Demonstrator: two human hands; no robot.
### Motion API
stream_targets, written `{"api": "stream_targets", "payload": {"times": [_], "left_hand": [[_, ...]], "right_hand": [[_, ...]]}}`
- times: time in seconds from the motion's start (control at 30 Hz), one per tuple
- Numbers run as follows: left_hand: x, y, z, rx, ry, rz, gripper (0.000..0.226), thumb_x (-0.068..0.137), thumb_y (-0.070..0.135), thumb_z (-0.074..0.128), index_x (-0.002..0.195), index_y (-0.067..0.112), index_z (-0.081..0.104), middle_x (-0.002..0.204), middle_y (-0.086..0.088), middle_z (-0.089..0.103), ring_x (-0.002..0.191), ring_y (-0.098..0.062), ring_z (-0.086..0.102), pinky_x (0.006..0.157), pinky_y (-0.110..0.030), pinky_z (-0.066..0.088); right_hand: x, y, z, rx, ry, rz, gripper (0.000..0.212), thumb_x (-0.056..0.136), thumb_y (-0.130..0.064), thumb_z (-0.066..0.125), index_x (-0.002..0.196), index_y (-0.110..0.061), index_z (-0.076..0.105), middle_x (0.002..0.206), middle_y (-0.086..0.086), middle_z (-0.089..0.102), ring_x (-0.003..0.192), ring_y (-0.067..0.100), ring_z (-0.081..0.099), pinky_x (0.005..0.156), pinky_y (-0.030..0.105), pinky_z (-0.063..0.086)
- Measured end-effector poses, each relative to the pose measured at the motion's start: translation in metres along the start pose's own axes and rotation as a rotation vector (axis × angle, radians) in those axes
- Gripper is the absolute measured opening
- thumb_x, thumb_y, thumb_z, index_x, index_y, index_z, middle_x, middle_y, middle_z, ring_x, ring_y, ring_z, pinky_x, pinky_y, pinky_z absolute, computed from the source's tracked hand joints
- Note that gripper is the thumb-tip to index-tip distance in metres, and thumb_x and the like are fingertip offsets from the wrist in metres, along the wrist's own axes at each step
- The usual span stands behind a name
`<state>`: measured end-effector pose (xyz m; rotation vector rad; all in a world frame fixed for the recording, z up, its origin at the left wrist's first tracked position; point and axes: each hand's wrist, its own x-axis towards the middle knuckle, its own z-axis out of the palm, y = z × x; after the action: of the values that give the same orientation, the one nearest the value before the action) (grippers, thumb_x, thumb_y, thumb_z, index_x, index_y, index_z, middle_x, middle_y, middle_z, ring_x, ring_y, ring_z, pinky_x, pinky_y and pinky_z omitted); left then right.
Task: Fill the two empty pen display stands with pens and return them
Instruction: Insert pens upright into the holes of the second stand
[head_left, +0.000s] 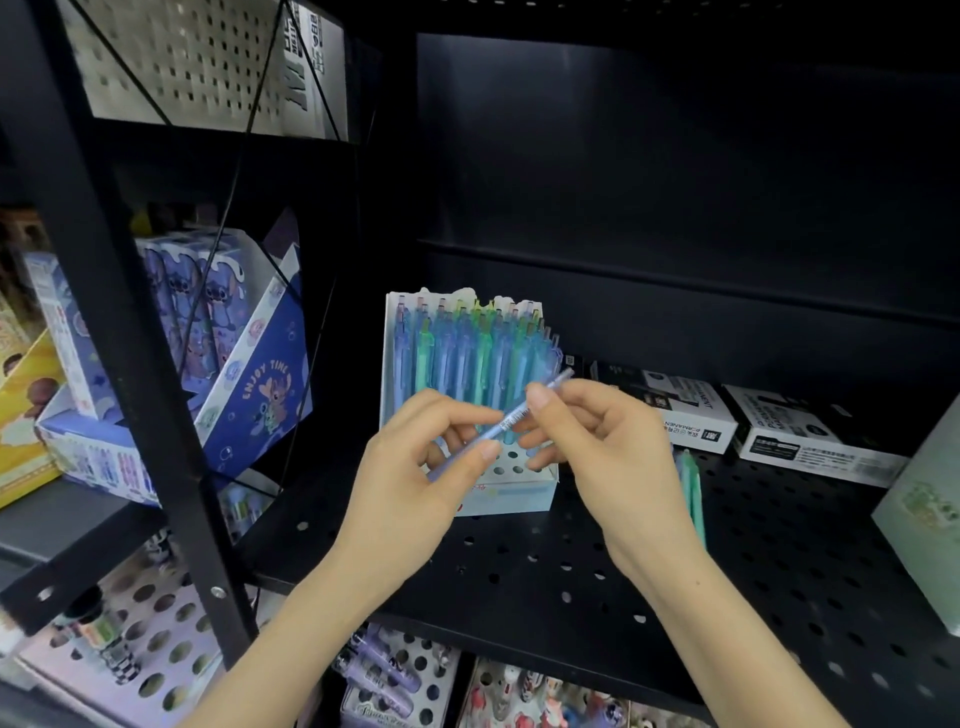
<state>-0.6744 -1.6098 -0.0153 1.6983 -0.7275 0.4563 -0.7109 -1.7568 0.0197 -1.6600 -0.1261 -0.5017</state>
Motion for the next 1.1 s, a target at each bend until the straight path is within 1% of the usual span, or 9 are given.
{"api": "stream_targets", "payload": {"times": [0.07,0.23,0.37,0.47,0.6,0.73,0.9,1.03,1.1], "left_hand": [[-0.001,-0.001,0.001,0.014,-0.015,0.024,0.018,0.081,0.036,0.06,0.097,0.038,0.066,0.088,0.011,0.057,0.083,-0.013,0.058,0.067,-0.027,0.05],[-0.002,0.002,-0.001,-0.106,-0.03,-0.061,0.016,0.083,0.035,0.06,0.097,0.039,0.066,0.087,0.01,0.065,0.079,-0.009,0.062,0.068,-0.019,0.049],[-0.003,-0.003,-0.012,0.166,0.054,0.026,0.023,0.086,0.044,0.051,0.107,0.042,0.062,0.106,0.02,0.057,0.097,-0.008,0.058,0.083,-0.022,0.047],[-0.004,-0.014,-0.024,0.338,0.157,-0.04,0.045,0.084,0.052,0.049,0.127,0.038,0.048,0.127,0.022,0.044,0.118,-0.007,0.046,0.099,-0.033,0.04],[-0.007,-0.028,-0.025,0.312,0.029,-0.237,0.087,0.078,0.043,0.069,0.147,0.037,0.016,0.149,0.019,0.021,0.136,-0.007,0.026,0.111,-0.034,0.026],[-0.009,-0.037,-0.021,0.265,-0.1,-0.281,0.111,0.072,0.03,0.078,0.145,0.043,-0.005,0.141,0.031,0.008,0.125,0.011,0.018,0.102,-0.018,0.021],[-0.009,-0.044,-0.02,0.282,-0.096,-0.269,0.113,0.072,0.026,0.078,0.136,0.048,-0.013,0.135,0.033,0.005,0.122,0.012,0.017,0.1,-0.015,0.022],[-0.008,-0.046,-0.02,0.295,-0.088,-0.241,0.113,0.073,0.026,0.078,0.134,0.049,-0.014,0.136,0.031,0.006,0.124,0.007,0.02,0.1,-0.017,0.024],[-0.008,-0.047,-0.02,0.304,-0.09,-0.231,0.113,0.073,0.026,0.078,0.134,0.048,-0.015,0.135,0.031,0.006,0.123,0.008,0.021,0.099,-0.016,0.024]], "right_hand": [[0.0,-0.001,-0.001,0.085,-0.016,0.032,0.011,0.087,-0.017,0.062,0.087,-0.009,0.07,0.073,-0.001,0.069,0.066,0.01,0.064,0.06,0.021,0.052],[-0.002,-0.001,-0.006,0.089,-0.088,-0.022,0.01,0.079,-0.021,0.066,0.083,-0.012,0.069,0.074,0.001,0.068,0.063,0.014,0.061,0.064,0.022,0.051],[0.003,-0.007,-0.016,0.045,0.081,-0.123,0.006,0.085,-0.01,0.062,0.083,-0.012,0.068,0.071,0.002,0.069,0.062,0.012,0.062,0.059,0.02,0.051],[0.012,-0.01,-0.028,-0.102,0.247,-0.213,0.008,0.087,-0.013,0.063,0.082,-0.018,0.066,0.073,0.0,0.068,0.066,0.012,0.062,0.062,0.022,0.052],[0.02,0.001,-0.023,-0.371,0.264,-0.262,0.008,0.087,-0.02,0.064,0.08,-0.024,0.064,0.071,-0.011,0.064,0.067,0.003,0.06,0.065,0.015,0.049],[0.027,0.011,-0.016,-0.491,0.259,-0.271,0.005,0.087,-0.022,0.064,0.083,-0.019,0.064,0.069,-0.014,0.06,0.068,-0.002,0.056,0.064,0.009,0.046],[0.035,0.01,-0.01,-0.64,0.223,-0.254,0.011,0.086,-0.026,0.065,0.078,-0.019,0.064,0.067,-0.016,0.059,0.065,-0.001,0.057,0.06,0.005,0.042],[0.044,0.009,-0.003,-0.869,0.161,-0.192,0.023,0.087,-0.034,0.062,0.073,-0.016,0.062,0.06,-0.009,0.058,0.056,0.006,0.054,0.054,0.017,0.041],[0.047,0.011,0.002,-0.953,0.15,-0.188,0.03,0.088,-0.037,0.06,0.072,-0.012,0.061,0.058,-0.002,0.059,0.055,0.016,0.055,0.053,0.023,0.04]]}}
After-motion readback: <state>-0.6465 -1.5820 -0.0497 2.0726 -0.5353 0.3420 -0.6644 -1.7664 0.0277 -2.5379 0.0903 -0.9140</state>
